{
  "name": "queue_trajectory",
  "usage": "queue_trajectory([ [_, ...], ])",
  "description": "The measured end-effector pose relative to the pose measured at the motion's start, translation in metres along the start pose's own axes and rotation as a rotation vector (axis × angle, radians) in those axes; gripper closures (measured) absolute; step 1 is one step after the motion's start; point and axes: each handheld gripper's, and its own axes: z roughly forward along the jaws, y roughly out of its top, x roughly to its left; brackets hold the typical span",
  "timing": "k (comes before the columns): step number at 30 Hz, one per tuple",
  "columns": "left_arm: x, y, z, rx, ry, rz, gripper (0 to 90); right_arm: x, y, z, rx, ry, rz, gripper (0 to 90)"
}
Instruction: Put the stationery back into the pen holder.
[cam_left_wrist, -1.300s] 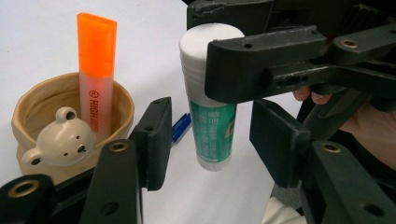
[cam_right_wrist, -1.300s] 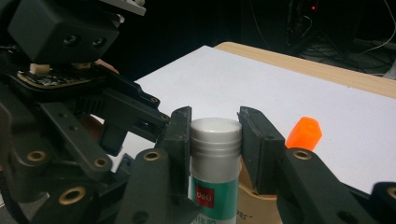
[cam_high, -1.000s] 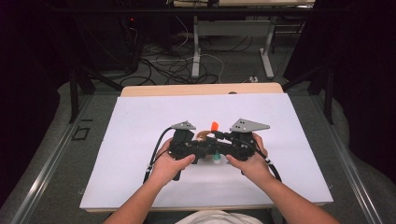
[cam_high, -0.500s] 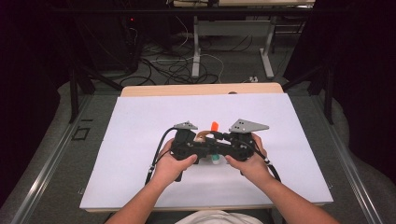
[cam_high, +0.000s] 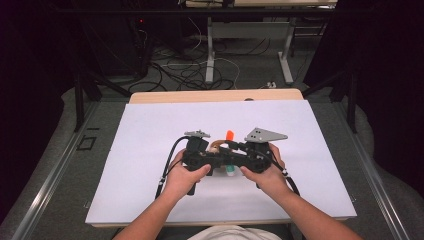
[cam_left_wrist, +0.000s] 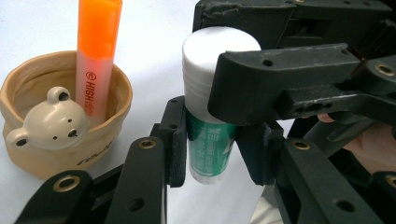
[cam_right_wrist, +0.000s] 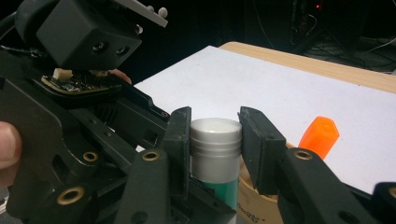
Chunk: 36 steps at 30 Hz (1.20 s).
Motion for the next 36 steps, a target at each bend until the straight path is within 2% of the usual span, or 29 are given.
queue_trajectory([
  [1,0.0,0.0,0.0,0.01,0.009,0.0,65.7,0.0,0.0,-0.001,-0.003,0.0,0.012,62.7],
  [2,0.001,0.001,0.001,0.016,0.017,0.002,65.7,-0.001,0.002,-0.002,-0.04,0.004,0.016,58.8],
  [4,0.002,0.001,0.002,0.016,0.024,-0.003,65.7,-0.002,0.004,-0.005,-0.061,0.003,0.024,57.5],
  [8,0.006,0.002,0.003,0.018,0.039,0.0,65.7,-0.006,0.007,-0.009,-0.081,-0.006,0.029,52.7],
  [10,0.007,0.003,0.003,0.005,0.045,0.001,65.7,-0.008,0.007,-0.009,-0.089,-0.011,0.037,50.2],
  [11,0.008,0.005,0.002,-0.001,0.065,0.003,65.7,-0.009,0.008,-0.01,-0.092,-0.017,0.041,49.1],
  [16,0.012,0.009,-0.002,-0.023,0.083,0.006,65.7,-0.018,0.009,-0.01,-0.125,-0.041,0.048,42.2],
  [18,0.013,0.011,-0.004,-0.032,0.094,-0.001,65.7,-0.021,0.009,-0.011,-0.129,-0.05,0.058,39.2],
  [23,0.017,0.018,-0.009,-0.05,0.121,0.014,65.7,-0.03,0.009,-0.011,-0.107,-0.068,0.085,34.9],
  [29,0.019,0.025,-0.014,-0.071,0.147,0.02,65.7,-0.04,0.006,-0.01,-0.113,-0.085,0.093,30.3],
  [36,0.021,0.034,-0.017,-0.103,0.19,0.055,65.7,-0.05,0.003,-0.01,-0.112,-0.12,0.103,24.0],
])
